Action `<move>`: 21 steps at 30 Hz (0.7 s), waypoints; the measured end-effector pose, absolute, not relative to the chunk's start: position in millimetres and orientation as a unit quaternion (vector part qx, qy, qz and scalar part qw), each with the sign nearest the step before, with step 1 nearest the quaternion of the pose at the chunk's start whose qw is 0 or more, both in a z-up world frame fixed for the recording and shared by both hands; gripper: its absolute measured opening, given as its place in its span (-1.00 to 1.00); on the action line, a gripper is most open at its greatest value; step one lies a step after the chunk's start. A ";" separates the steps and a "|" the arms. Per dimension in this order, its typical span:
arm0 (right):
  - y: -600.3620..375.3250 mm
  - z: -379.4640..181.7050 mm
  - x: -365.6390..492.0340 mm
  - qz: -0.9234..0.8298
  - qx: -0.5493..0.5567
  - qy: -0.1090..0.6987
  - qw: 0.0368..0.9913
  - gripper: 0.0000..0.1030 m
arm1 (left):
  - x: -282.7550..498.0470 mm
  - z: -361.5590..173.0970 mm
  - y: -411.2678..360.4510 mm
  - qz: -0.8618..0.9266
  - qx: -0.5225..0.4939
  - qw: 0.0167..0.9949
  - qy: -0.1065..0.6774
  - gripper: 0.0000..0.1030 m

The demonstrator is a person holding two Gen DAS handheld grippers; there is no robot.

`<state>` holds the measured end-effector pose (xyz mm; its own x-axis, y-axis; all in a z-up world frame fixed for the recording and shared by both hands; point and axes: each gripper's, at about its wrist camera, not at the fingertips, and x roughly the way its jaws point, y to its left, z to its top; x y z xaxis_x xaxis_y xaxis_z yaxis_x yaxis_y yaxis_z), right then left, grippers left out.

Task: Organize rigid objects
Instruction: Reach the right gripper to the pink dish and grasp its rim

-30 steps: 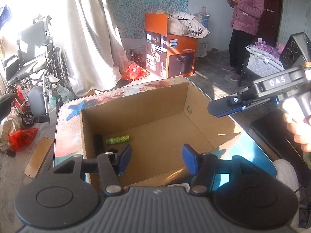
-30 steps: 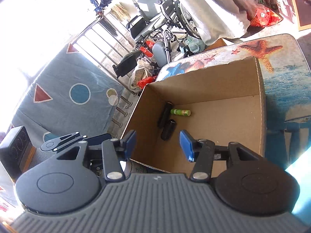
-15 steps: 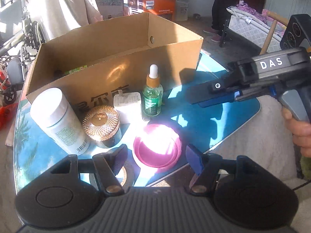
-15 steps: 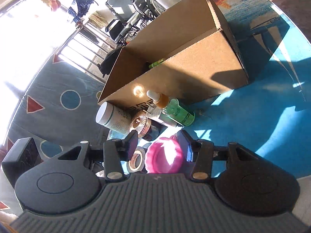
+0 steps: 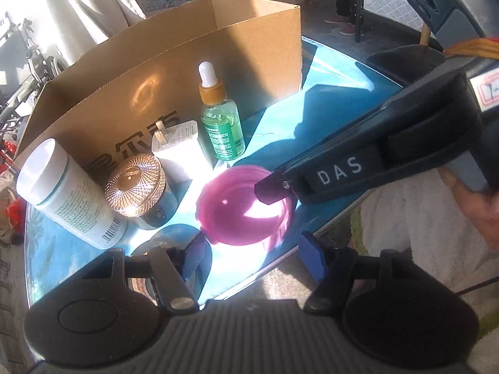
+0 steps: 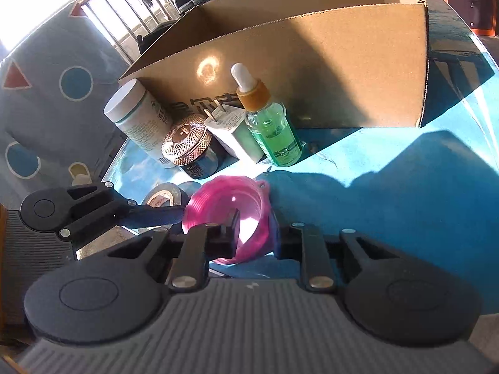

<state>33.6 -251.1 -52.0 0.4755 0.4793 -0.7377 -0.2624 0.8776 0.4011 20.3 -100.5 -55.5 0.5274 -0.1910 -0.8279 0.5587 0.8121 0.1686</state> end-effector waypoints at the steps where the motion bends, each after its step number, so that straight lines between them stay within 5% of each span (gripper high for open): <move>1: -249.4 -52.2 33.9 0.217 0.109 0.463 0.852 -0.68 | 20.1 -54.1 -101.4 -0.220 0.214 0.848 0.432 0.32; 21: -276.9 -56.6 25.6 0.189 0.099 0.465 0.859 -0.71 | 28.3 -53.6 -126.7 -0.251 0.224 0.844 0.418 0.32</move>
<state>25.6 -276.9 -56.6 0.4950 0.4171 -0.7622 -0.2330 0.9088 0.3460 28.3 -126.7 -53.6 0.5253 -0.2362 -0.8175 0.6110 0.7734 0.1692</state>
